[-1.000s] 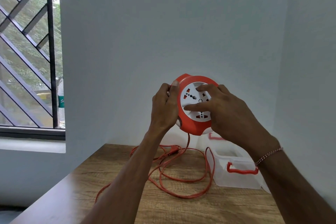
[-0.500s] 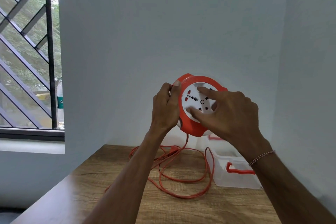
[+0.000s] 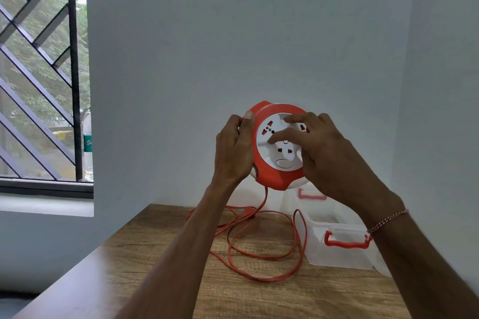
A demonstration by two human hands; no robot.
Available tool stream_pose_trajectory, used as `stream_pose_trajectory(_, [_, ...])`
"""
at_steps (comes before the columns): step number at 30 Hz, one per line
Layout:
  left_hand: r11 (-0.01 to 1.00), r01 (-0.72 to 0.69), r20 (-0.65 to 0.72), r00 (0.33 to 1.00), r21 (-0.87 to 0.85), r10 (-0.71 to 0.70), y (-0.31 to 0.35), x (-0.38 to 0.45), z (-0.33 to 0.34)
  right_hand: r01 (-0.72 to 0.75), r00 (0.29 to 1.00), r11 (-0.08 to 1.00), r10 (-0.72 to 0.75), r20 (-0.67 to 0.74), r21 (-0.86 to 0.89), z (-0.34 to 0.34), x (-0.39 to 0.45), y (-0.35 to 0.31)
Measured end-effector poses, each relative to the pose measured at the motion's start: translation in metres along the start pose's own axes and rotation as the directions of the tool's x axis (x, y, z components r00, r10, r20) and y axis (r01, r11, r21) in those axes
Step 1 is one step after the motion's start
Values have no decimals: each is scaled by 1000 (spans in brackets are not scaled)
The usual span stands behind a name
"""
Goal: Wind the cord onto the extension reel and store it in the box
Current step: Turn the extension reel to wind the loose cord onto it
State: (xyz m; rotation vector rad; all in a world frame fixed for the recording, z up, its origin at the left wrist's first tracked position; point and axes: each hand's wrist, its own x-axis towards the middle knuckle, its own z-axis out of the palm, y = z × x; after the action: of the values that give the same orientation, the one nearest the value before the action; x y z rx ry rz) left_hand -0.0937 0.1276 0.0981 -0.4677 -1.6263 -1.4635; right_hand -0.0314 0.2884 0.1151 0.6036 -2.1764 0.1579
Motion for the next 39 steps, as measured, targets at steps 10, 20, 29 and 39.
stream_pose_trajectory(10, [1000,-6,1,1000,-10,6,-1,0,1,33,999,976,-24,45,-215,-2,-4,-8])
stream_pose_trajectory(20, [1000,-20,28,999,4,19,0,-2,4,-164,971,977,137,-195,-134,13,-7,-1])
stream_pose_trajectory(29, [1000,2,29,1000,-6,-1,0,-1,4,-174,945,985,165,-282,-6,13,-2,-1])
stream_pose_trajectory(39, [1000,3,19,1000,-5,-3,0,-1,4,-7,997,996,14,80,-89,-1,-1,-1])
